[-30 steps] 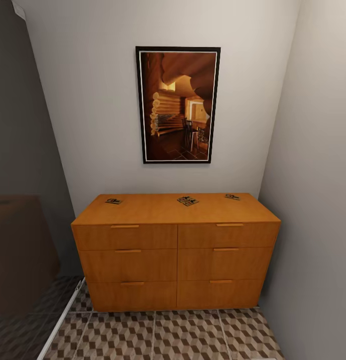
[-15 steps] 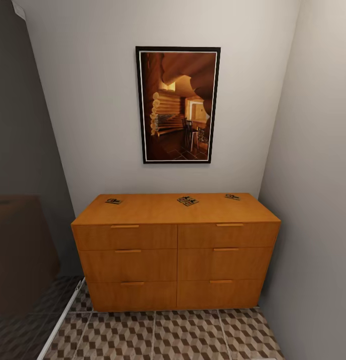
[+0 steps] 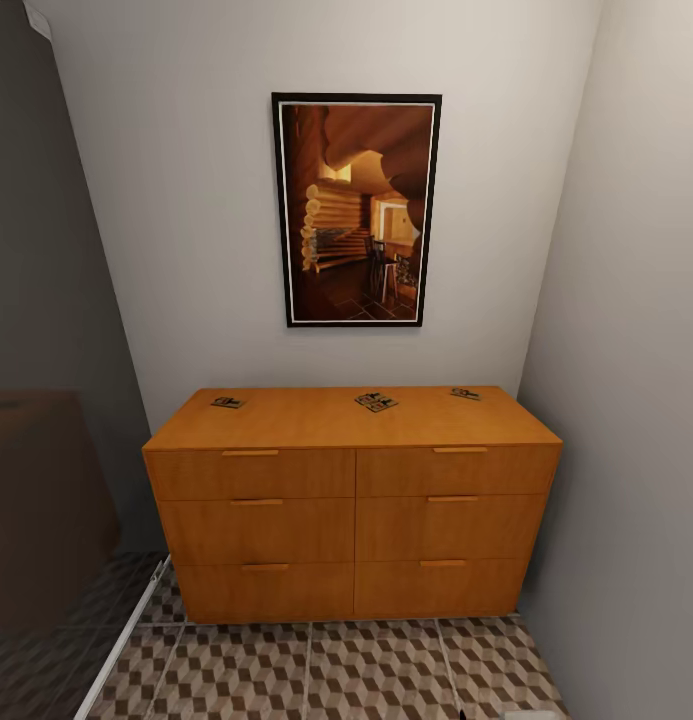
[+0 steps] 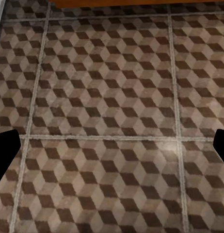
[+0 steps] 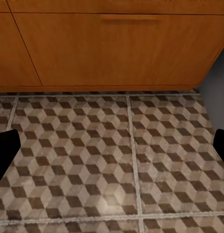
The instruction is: Take the four mousetraps from the cabinet in the bathroom and place them on the bathroom floor. Make sure all four end up on the same floor surface, and ensure that at least two of them are either under or directly next to the same bathroom sink.
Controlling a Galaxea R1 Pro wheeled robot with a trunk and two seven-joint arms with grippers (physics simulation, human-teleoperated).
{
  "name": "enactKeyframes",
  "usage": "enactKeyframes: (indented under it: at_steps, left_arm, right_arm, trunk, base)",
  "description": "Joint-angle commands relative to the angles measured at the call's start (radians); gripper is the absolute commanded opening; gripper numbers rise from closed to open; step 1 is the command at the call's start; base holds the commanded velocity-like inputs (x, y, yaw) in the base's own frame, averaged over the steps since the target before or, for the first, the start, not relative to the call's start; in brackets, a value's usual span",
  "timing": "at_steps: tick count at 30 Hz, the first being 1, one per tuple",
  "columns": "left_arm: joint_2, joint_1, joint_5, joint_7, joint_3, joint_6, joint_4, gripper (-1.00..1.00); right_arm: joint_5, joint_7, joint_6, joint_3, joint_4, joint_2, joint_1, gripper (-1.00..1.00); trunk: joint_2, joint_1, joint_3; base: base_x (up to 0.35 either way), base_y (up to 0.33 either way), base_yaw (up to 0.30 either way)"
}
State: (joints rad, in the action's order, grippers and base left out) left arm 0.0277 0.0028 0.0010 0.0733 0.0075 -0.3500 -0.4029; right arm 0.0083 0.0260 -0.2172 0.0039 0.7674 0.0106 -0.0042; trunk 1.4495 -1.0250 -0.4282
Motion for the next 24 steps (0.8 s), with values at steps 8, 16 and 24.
enactKeyframes:
  at_steps: [8,16,24]
  left_arm:
    - [0.0,0.0,0.0,0.002,0.0,-0.001,-0.001,1.0]
    - [-0.001,0.0,0.001,0.002,0.0,-0.001,-0.001,1.0]
    - [-0.002,0.0,0.0,0.002,0.0,-0.001,-0.002,1.0]
  right_arm:
    - [0.001,0.003,-0.004,0.001,0.0,0.0,0.0,1.0]
    - [0.001,0.003,-0.005,0.0,0.0,0.001,0.0,1.0]
    - [0.002,0.028,-0.003,-0.005,0.011,0.007,0.0,1.0]
  trunk:
    - [0.0,0.0,-0.001]
    - [0.0,0.0,-0.001]
    - [0.0,0.0,-0.001]
  base:
    - [0.0,0.0,0.0]
    - [0.0,0.0,0.0]
    - [0.0,0.0,0.0]
